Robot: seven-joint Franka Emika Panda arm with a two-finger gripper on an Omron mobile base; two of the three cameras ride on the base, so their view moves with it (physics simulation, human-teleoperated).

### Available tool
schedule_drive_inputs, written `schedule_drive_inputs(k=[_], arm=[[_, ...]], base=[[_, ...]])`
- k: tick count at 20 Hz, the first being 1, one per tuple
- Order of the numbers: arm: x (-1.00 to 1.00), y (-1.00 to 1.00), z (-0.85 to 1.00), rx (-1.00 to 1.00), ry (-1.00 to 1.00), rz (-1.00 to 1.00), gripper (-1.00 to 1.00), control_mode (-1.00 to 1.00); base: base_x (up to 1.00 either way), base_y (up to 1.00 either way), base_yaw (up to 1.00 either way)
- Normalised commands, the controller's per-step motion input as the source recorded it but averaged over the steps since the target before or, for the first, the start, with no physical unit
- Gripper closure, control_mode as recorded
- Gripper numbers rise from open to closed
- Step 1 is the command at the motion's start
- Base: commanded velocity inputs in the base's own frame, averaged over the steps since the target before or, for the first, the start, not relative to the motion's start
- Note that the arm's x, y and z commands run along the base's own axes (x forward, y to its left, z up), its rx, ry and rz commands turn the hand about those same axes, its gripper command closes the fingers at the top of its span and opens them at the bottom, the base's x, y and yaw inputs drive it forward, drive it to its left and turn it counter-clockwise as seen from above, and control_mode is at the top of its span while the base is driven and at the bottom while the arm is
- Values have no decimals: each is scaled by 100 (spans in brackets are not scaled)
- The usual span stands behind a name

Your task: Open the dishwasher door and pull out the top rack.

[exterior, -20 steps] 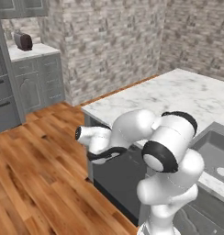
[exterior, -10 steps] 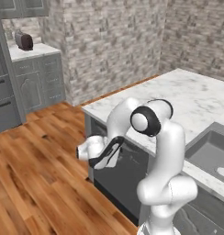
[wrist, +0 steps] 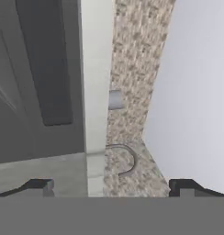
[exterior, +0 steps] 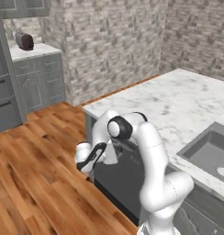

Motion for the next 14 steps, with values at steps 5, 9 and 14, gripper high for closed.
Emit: schedule_drive_inputs(k=[5, 9, 14], arm=[[32, -19, 0, -19, -9, -8, -100, -100], [22, -36, 0, 0, 0, 10, -100, -100], [28, -28, 0, 0, 2, 22, -100, -100]], base=[[0, 0, 0], [0, 0, 0], [0, 0, 0]])
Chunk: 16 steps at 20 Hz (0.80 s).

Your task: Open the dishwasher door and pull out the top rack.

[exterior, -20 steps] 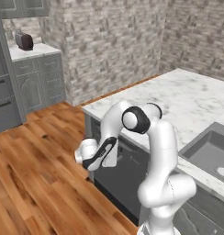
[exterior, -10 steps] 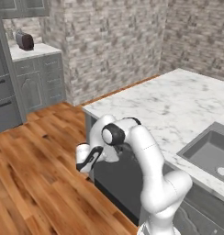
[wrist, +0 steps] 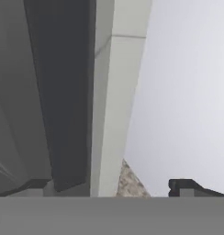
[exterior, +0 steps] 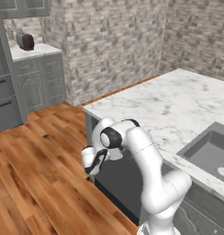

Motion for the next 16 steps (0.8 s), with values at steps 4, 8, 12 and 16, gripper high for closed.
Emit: schedule_drive_inputs(k=[4, 8, 12, 16], arm=[[41, -15, 0, 0, 6, 23, -100, -100], [64, -3, -19, 0, 1, 21, -100, -100], [66, -10, -25, 0, 0, 17, -100, -100], [63, -6, -27, 0, 2, 16, -100, -100]], base=[[0, 0, 0], [0, 0, 0], [0, 0, 0], [0, 0, 0]])
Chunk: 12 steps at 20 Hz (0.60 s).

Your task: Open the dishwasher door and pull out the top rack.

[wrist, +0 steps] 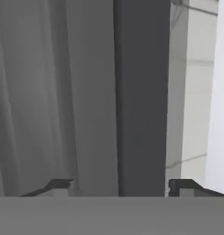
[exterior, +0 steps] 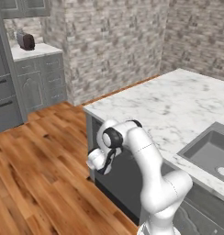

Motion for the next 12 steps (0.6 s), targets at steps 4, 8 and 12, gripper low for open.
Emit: schedule_drive_inputs(k=[4, 8, 12], arm=[[49, -13, -18, 0, 0, 13, -100, -100], [32, -26, 23, 7, 2, 6, -100, -100], [39, -28, 12, 5, 1, 4, -100, -100]], base=[[0, 0, 0], [0, 0, 0], [0, 0, 0]])
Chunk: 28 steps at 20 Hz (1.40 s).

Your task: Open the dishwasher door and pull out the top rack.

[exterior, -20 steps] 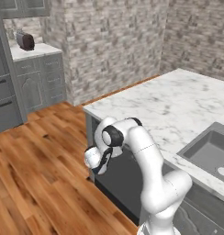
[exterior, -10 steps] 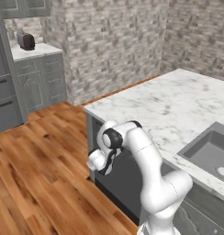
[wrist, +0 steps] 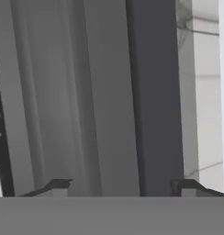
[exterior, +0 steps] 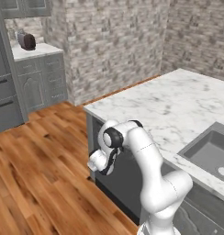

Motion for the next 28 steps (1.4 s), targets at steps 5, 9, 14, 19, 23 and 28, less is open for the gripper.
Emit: schedule_drive_inputs(k=[5, 9, 14, 19, 23, 28], arm=[[33, -34, 41, 6, 2, 0, -100, -100], [9, -32, 41, 5, 0, 2, -100, -100], [0, -34, 91, 3, -7, 0, -100, -100], [8, -36, 62, 1, -3, 2, -100, -100], [13, -21, 11, 0, 0, 3, 100, -100], [-8, 2, 0, 0, -5, 3, 100, -100]], base=[[0, 0, 0], [0, 0, 0], [0, 0, 0], [0, 0, 0], [0, 0, 0], [0, 0, 0]])
